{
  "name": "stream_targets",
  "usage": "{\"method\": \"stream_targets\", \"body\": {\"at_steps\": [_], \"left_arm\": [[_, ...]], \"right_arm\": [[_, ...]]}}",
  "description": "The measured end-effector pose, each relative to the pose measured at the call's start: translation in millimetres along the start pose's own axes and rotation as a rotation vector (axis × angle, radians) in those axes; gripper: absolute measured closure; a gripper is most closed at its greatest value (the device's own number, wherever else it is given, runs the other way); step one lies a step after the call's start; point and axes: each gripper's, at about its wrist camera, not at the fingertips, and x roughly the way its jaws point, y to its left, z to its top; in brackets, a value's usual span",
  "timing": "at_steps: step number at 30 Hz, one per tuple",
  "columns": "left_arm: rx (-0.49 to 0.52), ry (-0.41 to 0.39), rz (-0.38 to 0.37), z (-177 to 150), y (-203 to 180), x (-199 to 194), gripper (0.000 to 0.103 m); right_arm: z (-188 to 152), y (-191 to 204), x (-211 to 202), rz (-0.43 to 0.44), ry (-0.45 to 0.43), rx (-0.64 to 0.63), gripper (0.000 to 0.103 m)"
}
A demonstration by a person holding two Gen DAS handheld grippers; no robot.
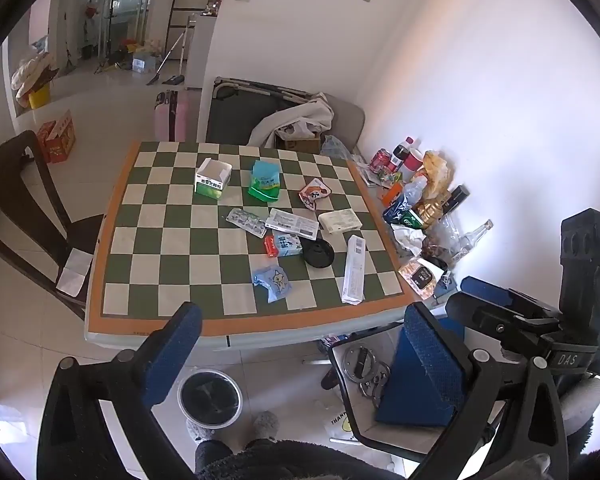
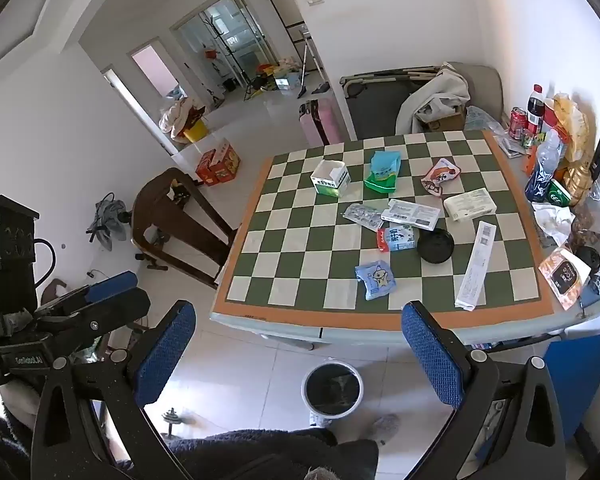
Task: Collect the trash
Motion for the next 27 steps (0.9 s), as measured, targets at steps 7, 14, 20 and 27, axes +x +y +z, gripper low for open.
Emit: {"method": "stream_targets", "body": {"at_steps": [7, 14, 20, 27], "left_arm": [[-0.001, 0.000, -0.002, -0.1, 0.0, -0.4, 0.000], [-0.003, 0.005, -0.008, -1.4, 0.5, -2.0, 0.000], [-0.013, 0.015, -0.015, -9.7, -1.0, 3.9, 0.000], [-0.018, 0.017, -0.019, -7.7, -3.2, 3.8, 0.000]], "right_arm": [[-0.4, 0.9, -0.5, 0.000, 0.003, 0.001, 0.000], [-12.8, 1.3, 6.1, 0.012, 0.013, 0.000, 0.000], [-5.6, -4.7, 9.6, 0.018, 0.036, -0.004, 0.000], [-3.8, -7.6, 10.2, 0.033, 0.046, -0.004, 0.000]]}}
